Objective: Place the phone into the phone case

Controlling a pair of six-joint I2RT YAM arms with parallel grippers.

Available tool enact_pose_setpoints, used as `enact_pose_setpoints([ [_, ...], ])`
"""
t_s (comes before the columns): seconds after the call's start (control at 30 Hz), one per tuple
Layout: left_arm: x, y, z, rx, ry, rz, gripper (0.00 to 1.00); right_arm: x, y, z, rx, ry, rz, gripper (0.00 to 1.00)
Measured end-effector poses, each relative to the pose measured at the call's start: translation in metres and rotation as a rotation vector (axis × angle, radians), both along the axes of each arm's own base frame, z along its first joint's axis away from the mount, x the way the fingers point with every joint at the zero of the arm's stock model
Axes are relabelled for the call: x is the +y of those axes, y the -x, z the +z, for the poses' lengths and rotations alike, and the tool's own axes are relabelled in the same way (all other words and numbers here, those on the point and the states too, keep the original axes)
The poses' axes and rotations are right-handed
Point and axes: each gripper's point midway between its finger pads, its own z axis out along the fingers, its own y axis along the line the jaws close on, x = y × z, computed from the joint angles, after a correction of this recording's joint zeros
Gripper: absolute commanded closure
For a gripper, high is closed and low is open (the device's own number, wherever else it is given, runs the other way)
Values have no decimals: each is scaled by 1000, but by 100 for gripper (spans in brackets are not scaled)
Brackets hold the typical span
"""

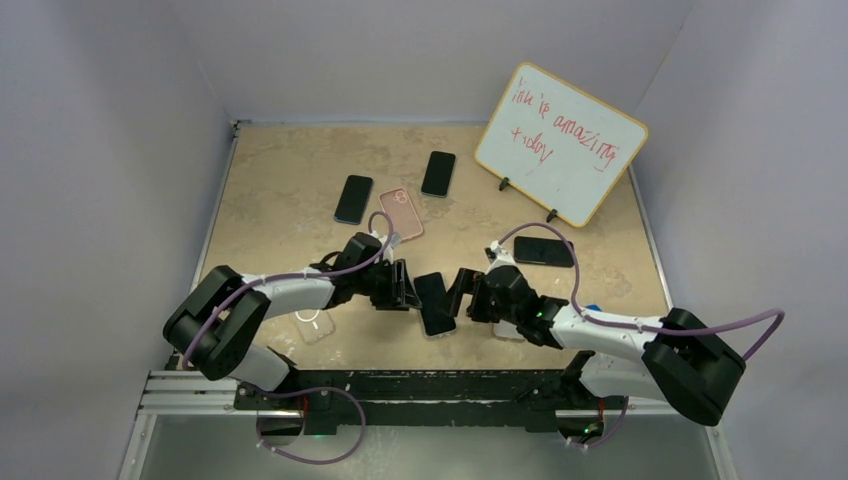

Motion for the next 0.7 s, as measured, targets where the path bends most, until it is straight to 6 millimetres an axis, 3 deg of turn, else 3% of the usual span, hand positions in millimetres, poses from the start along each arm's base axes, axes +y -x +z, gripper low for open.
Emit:
enact_pose_setpoints([
  [0.5,-4,-2,-2,-3,16,-22,60,17,-6,1,23,-14,28,1],
  [0.7,-6,-5,-4,-9,21,-20,68,34,-16,1,10,-37,57,1],
])
